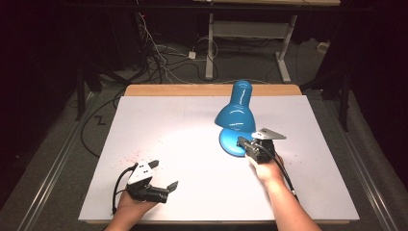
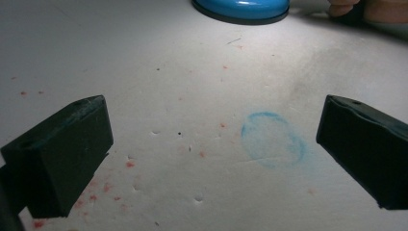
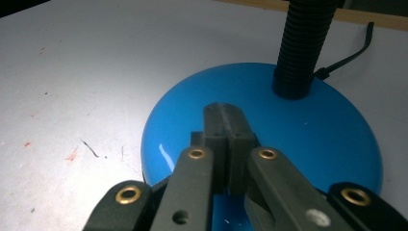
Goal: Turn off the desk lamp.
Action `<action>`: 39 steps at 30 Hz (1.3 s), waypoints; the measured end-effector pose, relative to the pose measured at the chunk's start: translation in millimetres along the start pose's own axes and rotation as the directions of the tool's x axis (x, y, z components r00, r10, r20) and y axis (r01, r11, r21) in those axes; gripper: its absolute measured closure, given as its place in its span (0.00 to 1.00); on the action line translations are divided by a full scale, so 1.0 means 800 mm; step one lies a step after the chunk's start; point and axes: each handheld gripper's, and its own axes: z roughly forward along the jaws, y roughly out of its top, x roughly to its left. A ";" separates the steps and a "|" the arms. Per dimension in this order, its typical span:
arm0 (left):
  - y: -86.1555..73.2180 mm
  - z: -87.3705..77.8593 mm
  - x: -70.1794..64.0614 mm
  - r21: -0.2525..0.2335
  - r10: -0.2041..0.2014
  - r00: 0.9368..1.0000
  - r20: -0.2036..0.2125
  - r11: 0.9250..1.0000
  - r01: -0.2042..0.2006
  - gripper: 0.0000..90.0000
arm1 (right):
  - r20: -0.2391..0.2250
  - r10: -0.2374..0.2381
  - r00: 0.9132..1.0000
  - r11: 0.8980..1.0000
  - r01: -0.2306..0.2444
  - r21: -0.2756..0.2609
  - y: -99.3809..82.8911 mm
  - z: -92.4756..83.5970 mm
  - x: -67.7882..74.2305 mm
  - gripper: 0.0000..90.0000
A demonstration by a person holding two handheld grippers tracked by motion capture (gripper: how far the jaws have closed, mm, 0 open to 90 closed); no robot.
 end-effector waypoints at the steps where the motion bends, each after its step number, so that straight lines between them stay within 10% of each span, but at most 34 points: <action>1: 0.000 0.000 0.000 0.000 0.000 1.000 0.000 1.000 0.000 0.00 | 0.000 -0.003 1.000 1.000 0.003 -0.001 0.000 0.000 0.000 1.00; 39: 0.000 -0.002 0.002 -0.008 -0.009 1.000 0.001 1.000 0.009 0.00 | 0.019 -0.011 1.000 1.000 0.011 0.027 0.004 0.000 0.003 1.00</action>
